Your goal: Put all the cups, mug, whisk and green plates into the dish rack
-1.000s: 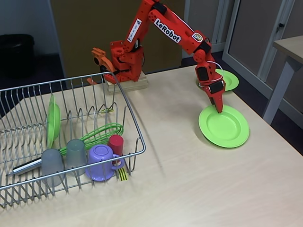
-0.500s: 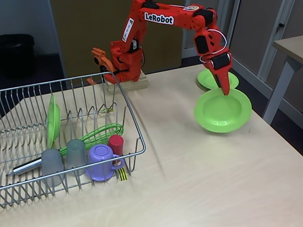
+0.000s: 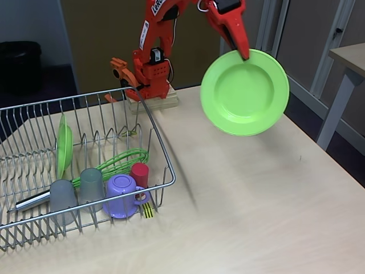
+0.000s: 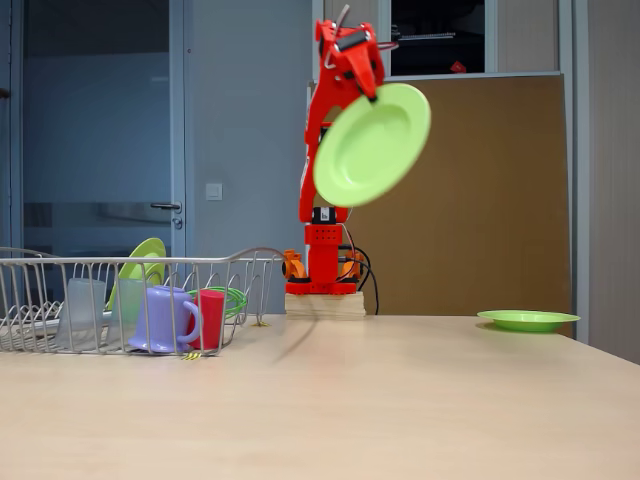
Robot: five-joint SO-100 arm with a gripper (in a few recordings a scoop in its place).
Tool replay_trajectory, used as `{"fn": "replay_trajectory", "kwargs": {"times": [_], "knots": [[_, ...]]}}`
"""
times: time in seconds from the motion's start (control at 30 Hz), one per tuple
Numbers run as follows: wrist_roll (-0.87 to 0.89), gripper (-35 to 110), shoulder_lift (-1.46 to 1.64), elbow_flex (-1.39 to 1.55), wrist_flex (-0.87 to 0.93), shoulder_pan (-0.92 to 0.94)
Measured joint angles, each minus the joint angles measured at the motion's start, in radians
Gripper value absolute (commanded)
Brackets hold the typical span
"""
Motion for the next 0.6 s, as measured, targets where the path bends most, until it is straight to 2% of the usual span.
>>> {"fn": "replay_trajectory", "kwargs": {"times": [0.23, 0.6], "knots": [[-0.13, 0, 0.227, 0.296, 0.009, 0.296], [-0.239, 0, 0.416, 0.624, 0.009, 0.634]]}}
